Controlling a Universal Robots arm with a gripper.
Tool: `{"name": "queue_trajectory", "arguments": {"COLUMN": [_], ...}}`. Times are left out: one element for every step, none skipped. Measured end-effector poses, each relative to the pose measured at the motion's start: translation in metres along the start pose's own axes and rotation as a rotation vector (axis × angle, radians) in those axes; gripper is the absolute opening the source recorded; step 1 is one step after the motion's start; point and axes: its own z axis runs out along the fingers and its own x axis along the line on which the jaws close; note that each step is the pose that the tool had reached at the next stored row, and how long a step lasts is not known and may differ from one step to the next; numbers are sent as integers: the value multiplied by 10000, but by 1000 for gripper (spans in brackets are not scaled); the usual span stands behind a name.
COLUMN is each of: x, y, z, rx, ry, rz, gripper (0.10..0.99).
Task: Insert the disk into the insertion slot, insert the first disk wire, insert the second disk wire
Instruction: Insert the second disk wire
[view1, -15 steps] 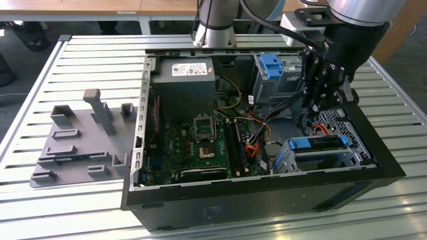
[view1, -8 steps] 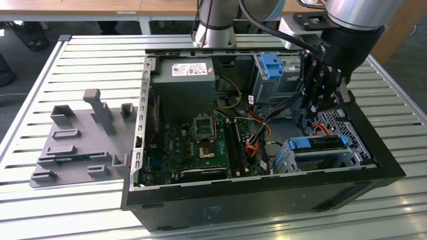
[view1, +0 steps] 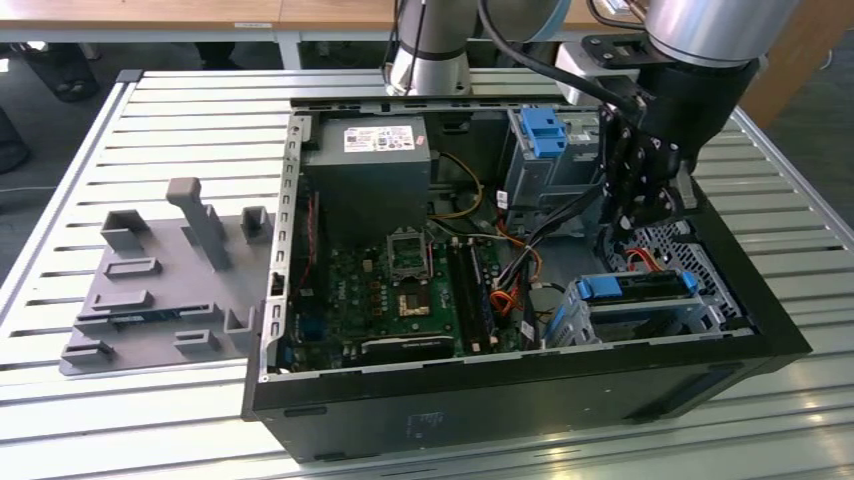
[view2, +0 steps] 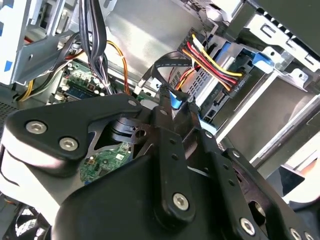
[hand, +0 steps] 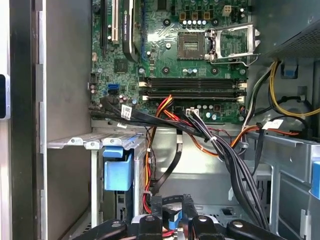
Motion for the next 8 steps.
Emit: {"name": "queue_trajectory", "arguments": {"x": [-4, -9, -13, -17, -21, -25, -29, -31], "y": [-1, -2, -3, -5, -6, -8, -9, -10], "z": [5, 12, 18, 23, 28, 33, 38, 43], "rx": [0, 0, 0, 0, 0, 0, 0, 0], "ry": [18, 32, 45, 58, 70, 80, 91, 104], "rz": [-1, -2, -2, -2, -3, -4, -4, -5], "gripper": [298, 298, 282, 220, 165, 165, 149, 149]}}
